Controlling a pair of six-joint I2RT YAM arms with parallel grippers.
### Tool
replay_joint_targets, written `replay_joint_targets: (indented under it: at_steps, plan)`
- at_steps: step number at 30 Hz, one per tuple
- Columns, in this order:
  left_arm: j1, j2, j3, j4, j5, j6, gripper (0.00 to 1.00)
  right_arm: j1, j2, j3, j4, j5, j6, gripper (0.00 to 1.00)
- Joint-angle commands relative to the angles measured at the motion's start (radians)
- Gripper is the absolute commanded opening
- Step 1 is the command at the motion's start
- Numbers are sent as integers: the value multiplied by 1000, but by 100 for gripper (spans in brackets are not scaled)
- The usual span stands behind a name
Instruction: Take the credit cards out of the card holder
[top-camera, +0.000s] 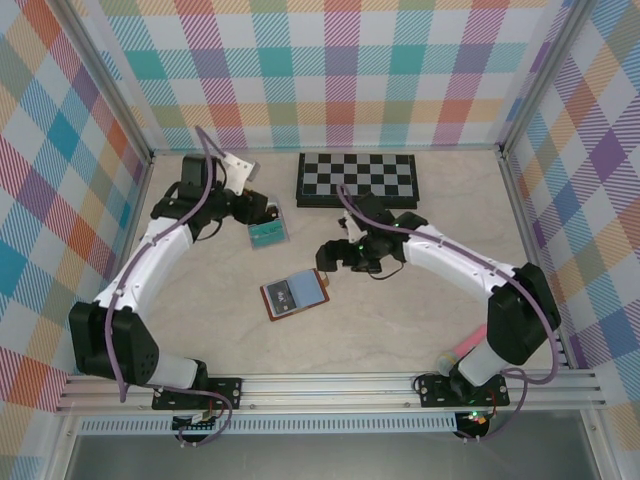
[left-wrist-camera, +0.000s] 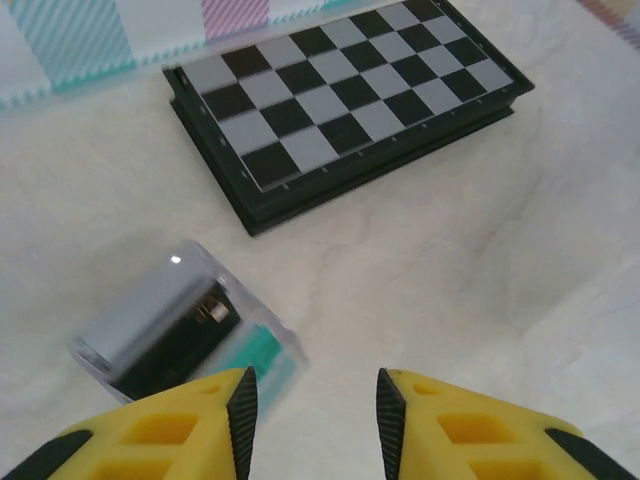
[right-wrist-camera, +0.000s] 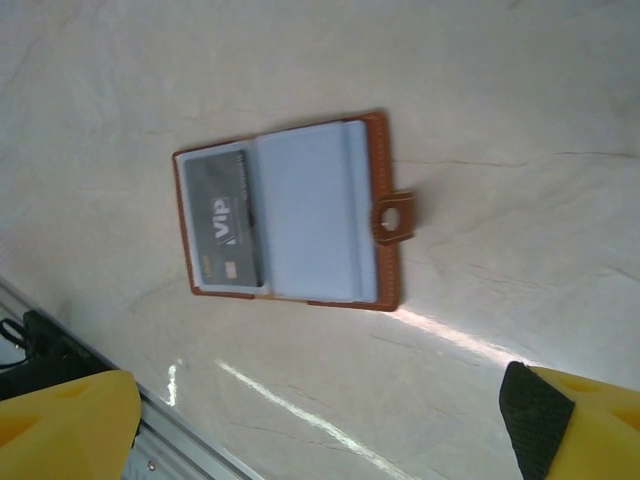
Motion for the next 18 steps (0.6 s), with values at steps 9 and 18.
replay_joint_targets:
  at_steps: [9,18]
  plan:
    - [4,-248,-317,-74,-176,-705,46,112,235,162,119,-146,52,79]
    - [-3,-273,-524,-16,-37,-927,43,136,394,269,84,-149,93,54]
